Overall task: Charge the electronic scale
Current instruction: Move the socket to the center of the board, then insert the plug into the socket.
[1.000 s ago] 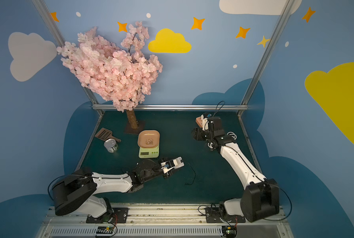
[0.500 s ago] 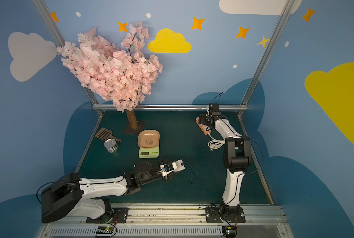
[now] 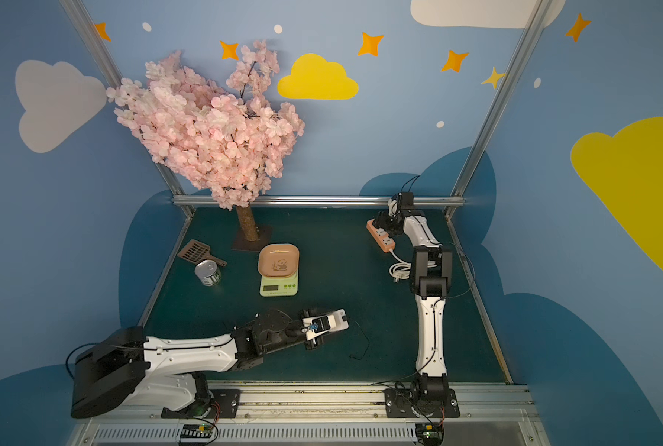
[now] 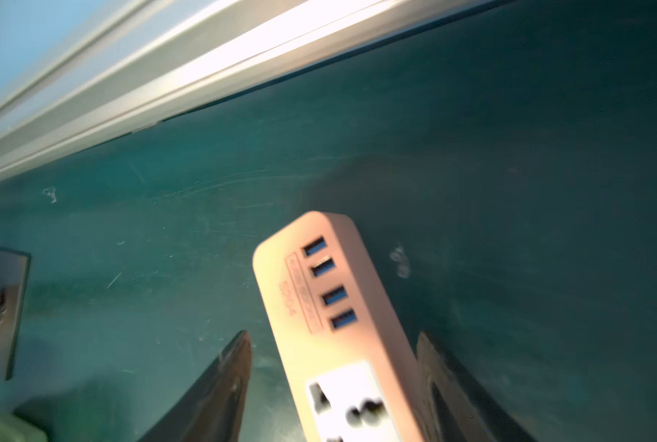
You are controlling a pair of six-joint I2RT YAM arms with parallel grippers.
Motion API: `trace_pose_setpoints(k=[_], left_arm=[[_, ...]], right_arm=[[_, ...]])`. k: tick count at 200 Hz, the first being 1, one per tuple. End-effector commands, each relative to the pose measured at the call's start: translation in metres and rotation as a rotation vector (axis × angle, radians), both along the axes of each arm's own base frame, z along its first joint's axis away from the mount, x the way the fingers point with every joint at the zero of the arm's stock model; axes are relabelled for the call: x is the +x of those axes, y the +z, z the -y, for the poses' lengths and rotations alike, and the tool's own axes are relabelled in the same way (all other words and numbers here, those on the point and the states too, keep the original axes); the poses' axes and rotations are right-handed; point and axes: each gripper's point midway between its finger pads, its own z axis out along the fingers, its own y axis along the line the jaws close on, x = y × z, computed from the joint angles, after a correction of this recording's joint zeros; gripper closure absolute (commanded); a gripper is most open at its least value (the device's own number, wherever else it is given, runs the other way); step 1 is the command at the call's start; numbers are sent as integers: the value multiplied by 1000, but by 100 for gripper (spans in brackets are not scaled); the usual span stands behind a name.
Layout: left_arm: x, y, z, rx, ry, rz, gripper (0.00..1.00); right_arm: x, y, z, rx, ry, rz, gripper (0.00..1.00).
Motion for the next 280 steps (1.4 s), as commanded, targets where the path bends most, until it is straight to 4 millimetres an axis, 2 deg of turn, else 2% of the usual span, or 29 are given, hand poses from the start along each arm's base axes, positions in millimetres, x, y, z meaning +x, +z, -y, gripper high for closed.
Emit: trace_pose_setpoints(k=[1,39,79,106,146,164,177,212,237,250,280], left_arm=[[3,19,4,-25,7,39,77],[3,21,4,-2,13,60,77],[8,15,-1,9,45,86,77],[6,18,-2,-7,40,81,77],[9,17,1,-23,46,76,77],[10,16,1,-23,52,80,77],[15,15,0,-22,76,85,77],[25,24,-5,-55,96,100,75],[38,32,-11,-71,114,99,75],[44,35,-13,-85,120,100,75],[55,42,-17,-99,132,116,76]], right_arm=[[-9,8,-31,65,109,-23,34],[-26,6,-63,59,209,-24,34],[-71,3,-102,77,309,-85,37],[-101,3,-111,87,333,-106,38],[-146,25,-125,103,377,-122,40],[-165,42,-126,100,392,-110,41],[-179,63,-125,108,391,-88,41],[-231,133,-127,169,417,15,46],[-272,175,-122,212,413,97,46],[-294,192,-122,238,433,124,46],[-348,210,-123,299,496,140,41]])
